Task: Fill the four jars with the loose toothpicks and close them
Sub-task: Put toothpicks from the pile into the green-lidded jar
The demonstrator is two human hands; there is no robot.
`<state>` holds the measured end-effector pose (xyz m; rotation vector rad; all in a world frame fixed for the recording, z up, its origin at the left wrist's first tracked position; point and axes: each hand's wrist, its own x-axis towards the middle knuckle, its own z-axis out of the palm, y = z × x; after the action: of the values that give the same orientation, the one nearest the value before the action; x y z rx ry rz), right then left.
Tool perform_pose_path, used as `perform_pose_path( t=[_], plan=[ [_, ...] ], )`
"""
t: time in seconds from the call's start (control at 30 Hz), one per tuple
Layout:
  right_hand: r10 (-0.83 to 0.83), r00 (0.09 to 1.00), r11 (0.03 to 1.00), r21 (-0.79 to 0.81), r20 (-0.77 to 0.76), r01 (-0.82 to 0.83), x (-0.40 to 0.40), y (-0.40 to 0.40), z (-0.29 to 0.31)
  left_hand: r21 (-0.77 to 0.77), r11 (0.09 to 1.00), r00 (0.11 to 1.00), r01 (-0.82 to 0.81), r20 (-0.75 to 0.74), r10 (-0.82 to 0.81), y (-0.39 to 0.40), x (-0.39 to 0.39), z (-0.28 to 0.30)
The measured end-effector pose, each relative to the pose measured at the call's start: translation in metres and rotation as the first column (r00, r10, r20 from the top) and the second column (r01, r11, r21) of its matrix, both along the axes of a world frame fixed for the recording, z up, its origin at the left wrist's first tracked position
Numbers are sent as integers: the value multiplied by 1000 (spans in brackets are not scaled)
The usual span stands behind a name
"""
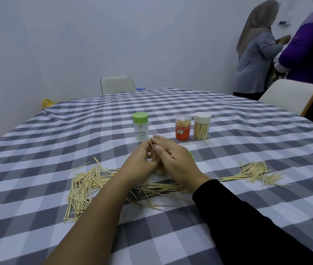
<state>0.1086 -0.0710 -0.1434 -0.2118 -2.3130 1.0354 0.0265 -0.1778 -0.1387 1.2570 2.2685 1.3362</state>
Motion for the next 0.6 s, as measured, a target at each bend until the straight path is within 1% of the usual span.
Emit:
perform_pose_path(
  t=[0.17, 0.2, 0.27, 0.33, 0.4, 0.5, 0.53, 0.6],
  plan=[
    [-91, 992, 976, -206, -83, 73, 7, 9, 4, 6, 1000, 1000, -16, -8, 16, 0, 2, 2],
    [-95, 991, 971, -227, -89, 73, 9, 10, 5, 12, 1000, 999, -23, -30, 23, 0, 2, 2],
    [-102, 991, 974, -212, -82, 82, 11, 11, 4, 8, 999, 991, -40, -131, 41, 0, 4, 3],
    [-113, 991, 981, -170, -73, 99, 11, 11, 3, -23, 998, 967, -50, -250, 43, 0, 5, 4],
    [-99, 993, 990, -111, -62, 91, 10, 9, 1, -49, 997, 954, -64, -297, 47, -1, 5, 4],
    [-45, 998, 997, 65, -33, 47, 8, 1, 0, -30, 996, 961, -81, -267, 70, -1, 5, 3],
    [-31, 999, 987, 157, -12, 32, 7, -2, -1, -15, 996, 968, -85, -240, 79, -1, 4, 2],
    [-26, 999, 940, 342, 29, 14, 4, -7, -2, -55, 994, 971, -98, -224, 84, -1, 3, 2]
  ],
)
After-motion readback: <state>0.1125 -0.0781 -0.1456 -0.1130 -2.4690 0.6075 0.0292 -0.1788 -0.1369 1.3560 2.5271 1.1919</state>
